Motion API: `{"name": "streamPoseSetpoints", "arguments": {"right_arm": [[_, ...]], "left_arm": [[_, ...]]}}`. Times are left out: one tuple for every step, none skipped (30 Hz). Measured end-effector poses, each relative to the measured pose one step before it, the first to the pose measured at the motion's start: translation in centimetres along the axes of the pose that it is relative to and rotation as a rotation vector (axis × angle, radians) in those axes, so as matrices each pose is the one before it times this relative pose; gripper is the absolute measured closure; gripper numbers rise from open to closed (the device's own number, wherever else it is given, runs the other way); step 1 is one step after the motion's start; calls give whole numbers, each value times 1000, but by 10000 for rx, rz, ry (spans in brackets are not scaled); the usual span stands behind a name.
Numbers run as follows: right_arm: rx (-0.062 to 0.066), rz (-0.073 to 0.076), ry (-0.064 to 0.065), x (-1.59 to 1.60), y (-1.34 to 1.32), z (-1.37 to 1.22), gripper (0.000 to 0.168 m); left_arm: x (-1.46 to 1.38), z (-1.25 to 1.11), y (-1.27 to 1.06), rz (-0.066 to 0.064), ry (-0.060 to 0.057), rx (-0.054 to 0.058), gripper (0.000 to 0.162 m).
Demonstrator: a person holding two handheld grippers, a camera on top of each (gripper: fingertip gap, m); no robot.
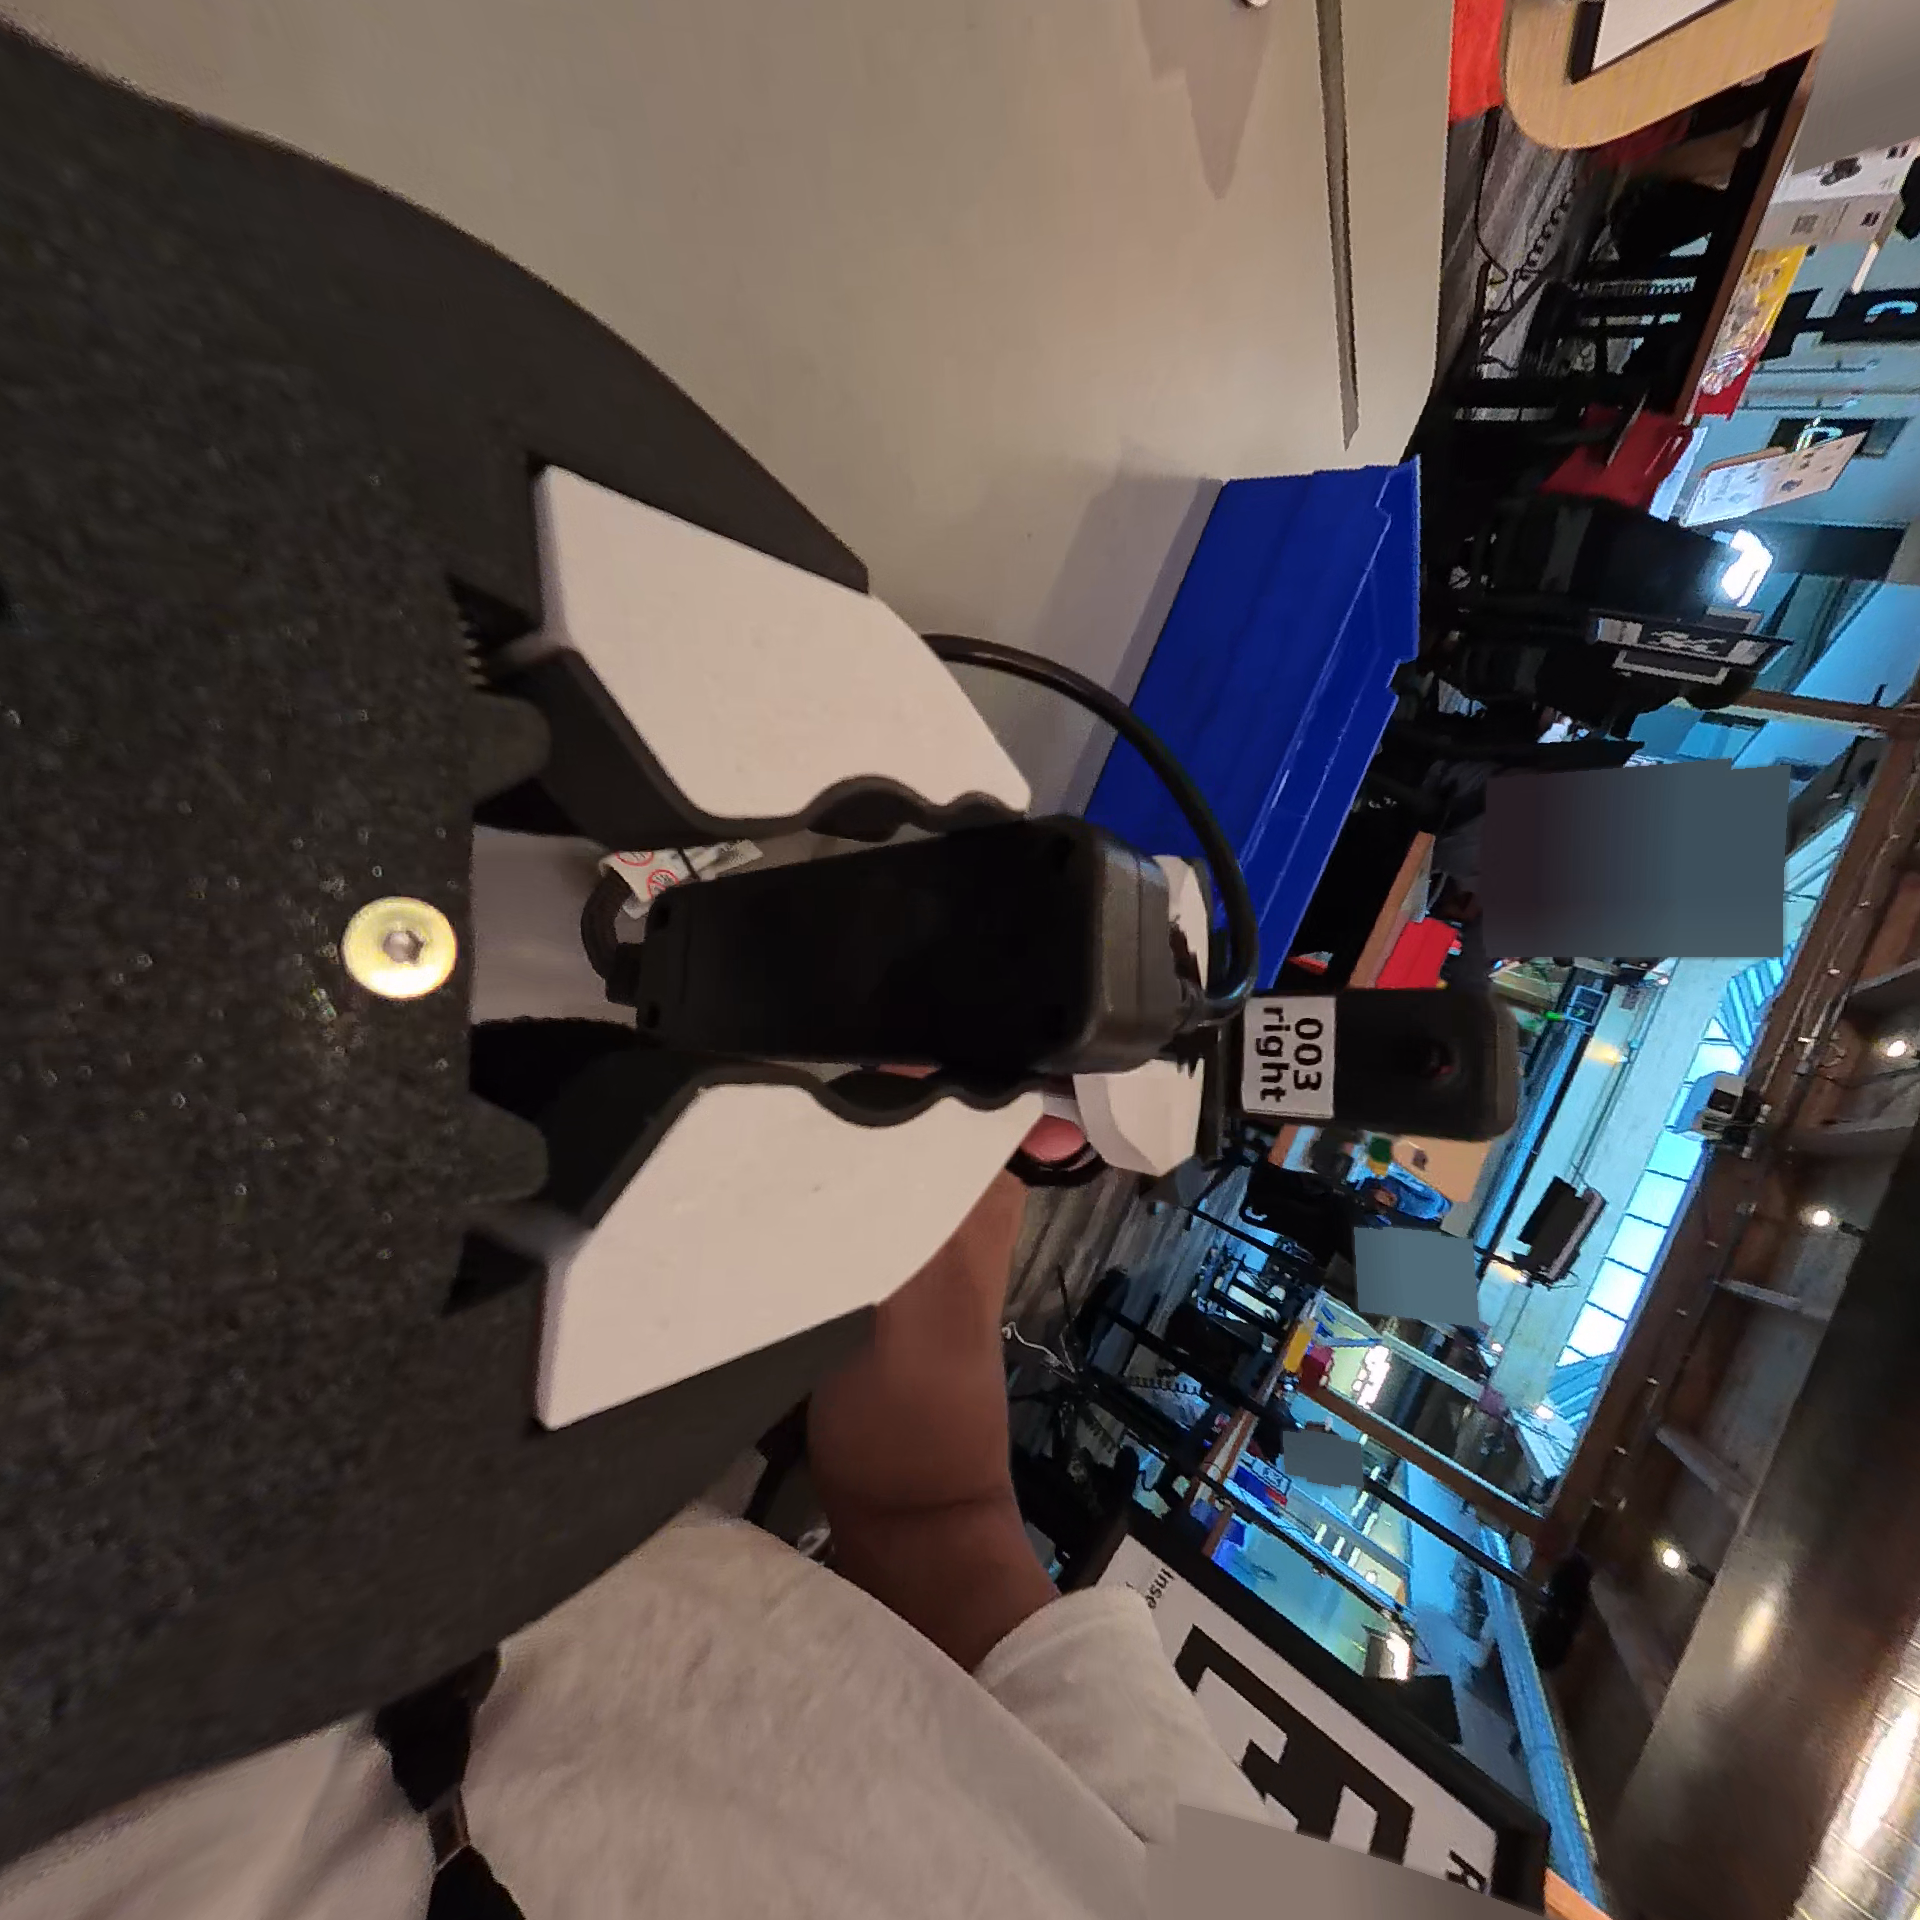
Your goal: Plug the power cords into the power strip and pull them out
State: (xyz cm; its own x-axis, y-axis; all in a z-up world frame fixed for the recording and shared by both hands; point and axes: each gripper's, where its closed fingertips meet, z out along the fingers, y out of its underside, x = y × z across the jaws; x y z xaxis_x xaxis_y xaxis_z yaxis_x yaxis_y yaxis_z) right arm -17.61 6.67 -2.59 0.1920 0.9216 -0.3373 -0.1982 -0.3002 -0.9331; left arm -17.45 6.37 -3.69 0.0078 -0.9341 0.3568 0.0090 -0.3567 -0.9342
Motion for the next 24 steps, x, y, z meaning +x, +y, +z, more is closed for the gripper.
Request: {"name": "streamPoseSetpoints", "arguments": {"right_arm": [[-45, 189, -133, -4, 110, -6, 144], [-27, 121, -124, -15, 108, -15, 144], [-15, 71, -99, -34, 87, 30, 144], [-11, 115, -124, 1, 3, 0, 144], [-40, 72, -115, 53, -27, -81, 144], [49, 216, -133, 109, -14, -77, 144], [65, 295, -194, 92, 4, -113, 144], [80, 375, -235, 37, -63, -54, 144], [176, 245, -105, 189, -56, 15, 144], [173, 129, -46, 61, -72, 80, 144], [228, -36, 169, -122, -271, 326, 144], [200, -180, 172, -377, -282, 244, 144], [-115, -153, 9, -215, 176, -146, 144], [-298, -198, 119, 73, 410, -214, 143], [-212, -139, 63, 30, 175, -18, 143], [-207, -97, -35, 186, 109, -34, 143], [-222, 1, -31, 223, 101, -54, 143], [-229, -251, 161, -22, 61, 132, 143], [-428, -508, 405, -51, 230, 239, 143], [-556, -543, 443, -6, 304, 244, 143], [-681, -489, 133, -332, 252, 208, 143], [-857, -722, 196, -252, 299, 81, 143], [-1179, -932, 371, 52, 746, 43, 143], [-1437, -987, 419, 230, 1196, 162, 143]], "left_arm": [[17, -82, 139, 80, 6, -113, 119], [51, -114, 141, 102, 34, -143, 119], [42, -113, 86, 101, 20, -73, 119], [34, -37, 24, -47, 69, -9, 119], [-1, 27, 33, -53, 49, 36, 119], [-17, 43, 70, -39, 11, 3, 119], [27, 9, 33, -32, 52, -27, 119], [-32, 1, -28, 50, -24, 15, 119], [-143, 11, -70, -30, -63, 73, 119], [-78, -77, -201, -84, 26, 205, 119], [79, -161, -457, -27, 139, 319, 119], [250, -52, -317, 118, 99, 94, 119], [116, 55, 225, 152, -39, -275, 119], [30, 20, 333, -28, -3, -177, 120], [-40, -9, 174, -116, 14, -34, 120], [-144, 18, 187, 25, -85, -140, 119], [-136, -5, 176, 46, -32, -170, 119], [-60, -168, 187, -33, 144, -153, 120], [-164, -275, 379, 52, 43, -286, 120], [-130, -330, 426, 279, -152, -417, 120], [88, -325, 401, 469, -191, -574, 117], [-84, -388, 364, 579, -360, -688, 116], [-251, -455, 201, 574, -447, -606, 115], [-106, -364, -47, 448, -308, -335, 114]]}}
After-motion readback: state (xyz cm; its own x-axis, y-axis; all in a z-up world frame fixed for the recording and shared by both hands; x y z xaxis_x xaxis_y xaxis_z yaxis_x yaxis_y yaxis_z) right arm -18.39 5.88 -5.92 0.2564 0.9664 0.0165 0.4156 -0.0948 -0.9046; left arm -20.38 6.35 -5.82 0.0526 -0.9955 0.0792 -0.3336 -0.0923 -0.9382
